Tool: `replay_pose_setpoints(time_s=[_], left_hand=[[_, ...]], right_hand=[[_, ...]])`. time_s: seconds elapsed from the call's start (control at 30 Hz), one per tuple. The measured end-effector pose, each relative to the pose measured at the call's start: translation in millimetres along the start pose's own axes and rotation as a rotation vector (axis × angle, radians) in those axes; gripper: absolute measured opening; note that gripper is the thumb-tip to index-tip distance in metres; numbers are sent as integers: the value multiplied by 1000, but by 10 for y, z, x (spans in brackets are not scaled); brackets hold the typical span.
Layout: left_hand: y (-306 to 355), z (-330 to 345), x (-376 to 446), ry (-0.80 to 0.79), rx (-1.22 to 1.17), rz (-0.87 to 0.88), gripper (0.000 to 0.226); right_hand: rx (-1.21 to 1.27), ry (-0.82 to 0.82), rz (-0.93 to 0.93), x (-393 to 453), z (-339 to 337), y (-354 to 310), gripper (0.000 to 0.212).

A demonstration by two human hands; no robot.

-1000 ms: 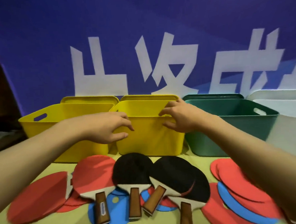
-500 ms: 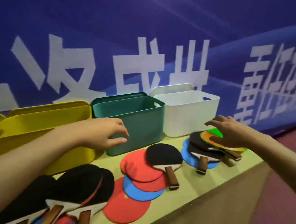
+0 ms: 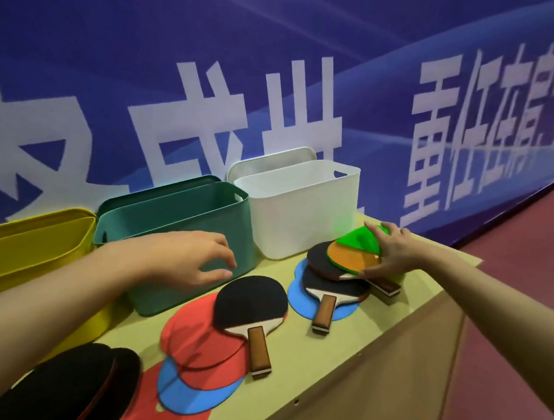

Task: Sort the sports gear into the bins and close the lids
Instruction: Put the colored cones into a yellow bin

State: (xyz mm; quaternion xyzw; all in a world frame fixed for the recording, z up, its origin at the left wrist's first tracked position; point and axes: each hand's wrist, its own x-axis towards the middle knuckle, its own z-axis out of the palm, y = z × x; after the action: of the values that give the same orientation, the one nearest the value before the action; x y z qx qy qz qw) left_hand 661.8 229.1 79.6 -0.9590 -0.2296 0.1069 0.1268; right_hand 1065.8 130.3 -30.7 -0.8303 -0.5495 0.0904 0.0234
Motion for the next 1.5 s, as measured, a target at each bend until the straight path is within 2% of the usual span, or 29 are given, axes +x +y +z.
replay_pose_setpoints(time_s=[0.17, 0.33, 0.43, 0.53, 0.7, 0.93, 1.03, 1.1, 1.17, 1.23, 1.3, 1.43, 1.5], left_hand=[[53, 107, 108, -49, 13, 19, 36], [69, 235, 91, -84, 35, 7, 36], [54, 268, 33, -82, 41, 8, 36], [14, 257, -94, -85, 17, -7, 36], [-133, 267, -455, -71, -35, -78, 36], [-511, 596, -1531, -137, -99, -241, 39], [-677, 676, -2239, -163, -126, -341, 40], [-761, 690, -2656, -148, -142, -399, 53], [-824, 713, -3074, -95, -182, -453, 79], [-850, 769, -3448, -56, -213, -493, 88], [-857, 867, -3746, -60, -232, -554, 84], [-844, 1064, -4209, -88, -252, -639, 42], [-843, 1160, -4368, -103, -291, -687, 41]], right_hand=[[-137, 4, 1, 168, 39, -66, 139], [-229, 114, -139, 139, 90, -96, 121], [-223, 147, -155, 81, 67, -113, 112], [-213, 246, -195, -21, 18, -220, 109], [-159, 392, -325, -294, -177, -695, 103], [10, 566, -602, -848, -455, -1882, 94], [49, 586, -765, -972, -588, -2681, 91], [66, 606, -868, -998, -692, -3269, 87], [107, 623, -950, -985, -752, -3900, 82], [132, 641, -987, -950, -775, -4512, 80], [126, 654, -999, -893, -775, -5056, 76], [66, 590, -1003, -675, -693, -5821, 71], [-42, 485, -989, -573, -573, -6027, 75]])
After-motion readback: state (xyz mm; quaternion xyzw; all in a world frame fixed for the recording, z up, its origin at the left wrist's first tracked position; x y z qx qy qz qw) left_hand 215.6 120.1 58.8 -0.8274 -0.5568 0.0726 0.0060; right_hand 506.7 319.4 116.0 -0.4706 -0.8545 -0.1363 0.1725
